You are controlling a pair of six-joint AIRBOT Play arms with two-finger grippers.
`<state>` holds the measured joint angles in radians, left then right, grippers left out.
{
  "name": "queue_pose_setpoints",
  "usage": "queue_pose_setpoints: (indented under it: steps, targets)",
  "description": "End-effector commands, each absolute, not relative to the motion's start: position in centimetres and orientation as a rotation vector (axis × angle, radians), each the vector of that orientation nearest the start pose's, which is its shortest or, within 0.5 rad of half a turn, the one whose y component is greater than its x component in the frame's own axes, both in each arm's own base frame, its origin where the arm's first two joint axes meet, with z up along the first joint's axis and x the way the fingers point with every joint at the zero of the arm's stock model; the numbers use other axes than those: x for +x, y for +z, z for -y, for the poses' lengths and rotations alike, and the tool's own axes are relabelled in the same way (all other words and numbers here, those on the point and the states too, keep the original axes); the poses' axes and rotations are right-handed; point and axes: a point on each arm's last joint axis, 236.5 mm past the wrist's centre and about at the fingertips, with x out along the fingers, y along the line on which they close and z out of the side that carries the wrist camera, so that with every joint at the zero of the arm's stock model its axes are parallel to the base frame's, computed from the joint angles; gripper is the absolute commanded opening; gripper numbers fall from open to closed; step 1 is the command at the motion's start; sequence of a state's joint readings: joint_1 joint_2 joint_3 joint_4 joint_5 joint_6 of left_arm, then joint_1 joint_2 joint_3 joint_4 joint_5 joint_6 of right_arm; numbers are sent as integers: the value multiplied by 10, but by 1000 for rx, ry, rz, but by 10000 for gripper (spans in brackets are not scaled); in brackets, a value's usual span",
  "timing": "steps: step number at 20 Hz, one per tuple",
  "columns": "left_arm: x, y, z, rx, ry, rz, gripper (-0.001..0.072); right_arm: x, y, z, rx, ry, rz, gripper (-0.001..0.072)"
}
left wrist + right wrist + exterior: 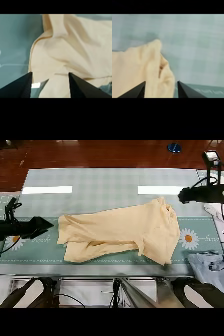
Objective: Fold the shirts.
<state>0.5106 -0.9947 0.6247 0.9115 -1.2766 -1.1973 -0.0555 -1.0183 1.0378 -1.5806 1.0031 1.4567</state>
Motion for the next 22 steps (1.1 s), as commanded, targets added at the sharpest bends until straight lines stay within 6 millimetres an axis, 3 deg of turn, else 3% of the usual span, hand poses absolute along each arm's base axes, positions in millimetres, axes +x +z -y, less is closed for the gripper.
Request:
queue_pose_setpoints:
  steps: [1, 5, 9, 15, 20, 21, 22]
  targets:
    - [194, -47, 29, -770, -231, -1546, 544, 320, 54, 76, -74, -148, -1182, 494]
    - [159, -68, 55, -795, -293, -1655, 545, 296, 9, 61, 235, -41, -1241, 494]
    - [152, -79, 58, -801, -295, -1680, 544, 290, -10, 56, 419, -18, -1213, 494]
    - [152, -100, 59, -795, -285, -1741, 544, 288, -12, 57, 449, -24, -1209, 494]
    - [166, -124, 82, -699, -299, -1748, 544, 288, -12, 56, 451, -23, -1213, 494]
    - [168, -128, 87, -695, -293, -1753, 535, 287, -13, 55, 453, -21, -1218, 494]
    - [169, -134, 90, -690, -269, -1761, 446, 285, -13, 54, 454, -17, -1225, 494]
